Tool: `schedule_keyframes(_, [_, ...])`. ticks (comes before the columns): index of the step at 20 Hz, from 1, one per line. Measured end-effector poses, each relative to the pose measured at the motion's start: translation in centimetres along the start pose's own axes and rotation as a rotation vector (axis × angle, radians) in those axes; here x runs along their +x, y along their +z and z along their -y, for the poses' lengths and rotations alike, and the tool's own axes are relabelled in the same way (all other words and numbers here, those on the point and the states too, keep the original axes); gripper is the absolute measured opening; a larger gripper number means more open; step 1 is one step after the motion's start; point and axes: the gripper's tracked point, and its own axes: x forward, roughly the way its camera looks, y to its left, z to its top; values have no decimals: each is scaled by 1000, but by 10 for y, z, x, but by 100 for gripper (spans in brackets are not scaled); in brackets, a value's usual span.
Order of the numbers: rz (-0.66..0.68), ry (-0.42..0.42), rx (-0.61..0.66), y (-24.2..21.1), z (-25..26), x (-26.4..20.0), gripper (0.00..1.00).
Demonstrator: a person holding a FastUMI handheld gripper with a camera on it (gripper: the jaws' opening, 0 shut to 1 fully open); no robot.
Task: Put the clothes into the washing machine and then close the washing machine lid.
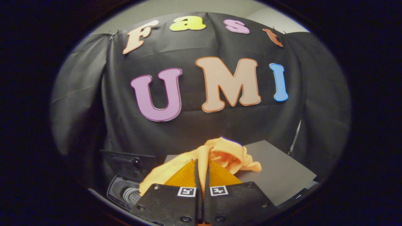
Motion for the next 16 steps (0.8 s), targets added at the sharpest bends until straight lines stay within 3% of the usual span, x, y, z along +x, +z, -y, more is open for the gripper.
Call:
schedule_keyframes(4, [37, 126, -53, 17, -83, -3, 2])
schedule_keyframes(8, [2, 252, -94, 3, -164, 3, 2])
schedule_keyframes(12, [-52, 351, -104, -30, -236, 16, 2])
schedule_keyframes(16, [-68, 389, -42, -67, -276, 34, 2])
